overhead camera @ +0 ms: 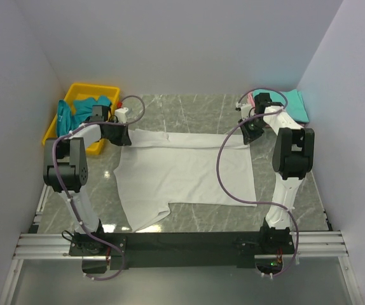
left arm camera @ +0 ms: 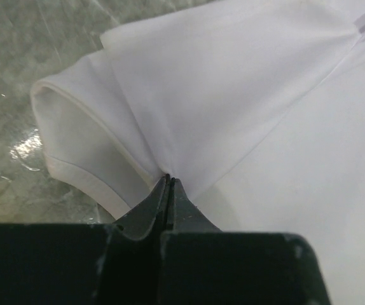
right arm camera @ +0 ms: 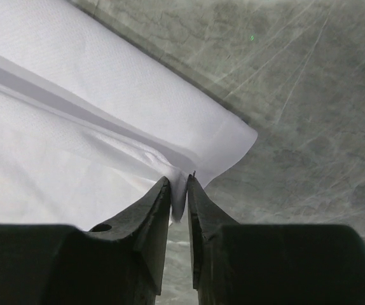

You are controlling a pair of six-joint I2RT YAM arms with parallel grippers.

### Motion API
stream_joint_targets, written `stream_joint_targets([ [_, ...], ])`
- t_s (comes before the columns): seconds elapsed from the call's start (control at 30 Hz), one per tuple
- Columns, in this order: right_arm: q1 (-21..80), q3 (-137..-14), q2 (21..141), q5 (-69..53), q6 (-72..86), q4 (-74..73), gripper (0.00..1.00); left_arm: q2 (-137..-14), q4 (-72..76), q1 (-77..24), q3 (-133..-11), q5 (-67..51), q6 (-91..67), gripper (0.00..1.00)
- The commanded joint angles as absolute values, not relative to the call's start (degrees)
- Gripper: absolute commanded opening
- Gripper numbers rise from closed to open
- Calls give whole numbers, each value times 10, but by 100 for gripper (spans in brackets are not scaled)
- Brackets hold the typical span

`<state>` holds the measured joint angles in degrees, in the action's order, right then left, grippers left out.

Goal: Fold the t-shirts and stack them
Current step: Fold the tshirt

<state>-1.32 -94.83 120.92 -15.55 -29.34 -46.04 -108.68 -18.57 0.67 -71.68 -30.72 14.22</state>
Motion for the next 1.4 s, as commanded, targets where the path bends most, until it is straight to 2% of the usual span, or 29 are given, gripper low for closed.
stream_joint_targets([
  [0.0,-15,-970,1197,-154,-317,-489,28,-1100,-207,4,-731,-297,159,1],
  [0.27,-15,-1008,1208,-183,-330,-538,44,-1106,-215,4,-742,-300,163,1],
  [0.6,-8,-1067,1241,-203,-337,-582,45,-1108,-218,4,-751,-306,160,1],
  [0.93,15,-1021,1246,-178,-370,-587,45,-1107,-224,4,-758,-315,151,1],
  [1.0,14,-1023,1251,-168,-370,-583,37,-1107,-225,4,-759,-314,151,1],
  [1.03,15,-1025,1252,-167,-372,-584,28,-1107,-226,4,-759,-314,151,1],
  [1.1,15,-1029,1252,-166,-375,-587,18,-1104,-228,4,-761,-316,152,1],
  [1.13,15,-1029,1251,-165,-379,-589,8,-1103,-230,4,-762,-317,151,1],
  [1.17,15,-1029,1250,-164,-382,-591,3,-1098,-230,4,-761,-320,152,1],
  [1.2,15,-1027,1244,-163,-383,-589,0,-1095,-231,4,-759,-323,151,1],
  [1.37,15,-1004,1215,-161,-404,-586,0,-1064,-223,4,-737,-340,160,1],
])
